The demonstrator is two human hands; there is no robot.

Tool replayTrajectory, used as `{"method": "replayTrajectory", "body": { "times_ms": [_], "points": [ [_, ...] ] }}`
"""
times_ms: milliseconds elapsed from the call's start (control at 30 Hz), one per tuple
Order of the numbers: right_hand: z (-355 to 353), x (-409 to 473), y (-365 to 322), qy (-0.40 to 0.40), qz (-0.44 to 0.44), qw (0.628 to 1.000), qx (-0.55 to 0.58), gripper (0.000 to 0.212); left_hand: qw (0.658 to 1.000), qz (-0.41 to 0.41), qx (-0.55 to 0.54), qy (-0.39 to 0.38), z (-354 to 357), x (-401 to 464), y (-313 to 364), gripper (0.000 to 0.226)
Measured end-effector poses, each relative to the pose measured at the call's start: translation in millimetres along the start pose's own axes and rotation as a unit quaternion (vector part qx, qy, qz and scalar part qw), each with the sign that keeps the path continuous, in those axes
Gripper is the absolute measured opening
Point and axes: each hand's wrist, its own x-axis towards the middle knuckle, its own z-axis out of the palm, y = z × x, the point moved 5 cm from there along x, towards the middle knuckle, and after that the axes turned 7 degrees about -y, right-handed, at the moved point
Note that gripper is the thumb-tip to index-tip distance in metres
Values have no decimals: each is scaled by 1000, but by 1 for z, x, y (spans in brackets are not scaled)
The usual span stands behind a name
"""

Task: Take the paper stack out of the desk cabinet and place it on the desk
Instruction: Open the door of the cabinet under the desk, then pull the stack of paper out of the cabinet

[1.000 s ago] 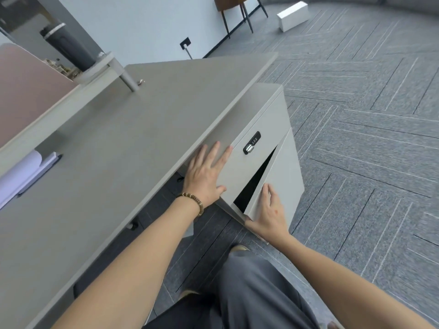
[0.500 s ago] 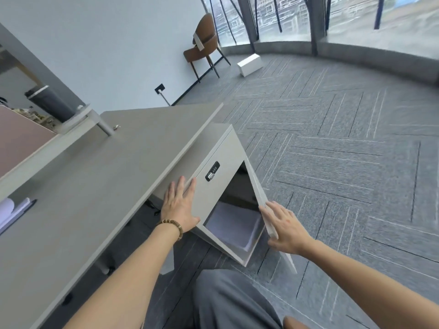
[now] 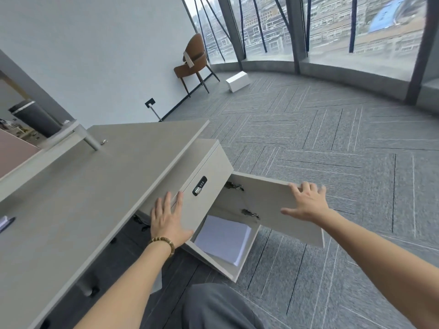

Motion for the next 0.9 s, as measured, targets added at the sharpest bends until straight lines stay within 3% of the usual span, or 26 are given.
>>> {"method": "replayTrajectory", "body": {
  "times_ms": [233, 500, 733, 900],
  "points": [
    [-2, 20, -14, -34, 22, 999, -18, 120, 999, -7, 8, 35, 7, 3, 1, 113],
    [-9, 19, -37, -66, 12, 997, 29, 101, 999, -13, -47, 3, 3, -1, 8, 65],
    [-26, -7, -68, -82, -52, 989, 108, 88, 986, 35, -162, 8, -9, -27, 36, 48],
    [-32, -7, -87, -83, -88, 987, 103, 78, 972, 64, -212, -77, 8, -29, 69, 51]
  ]
}}
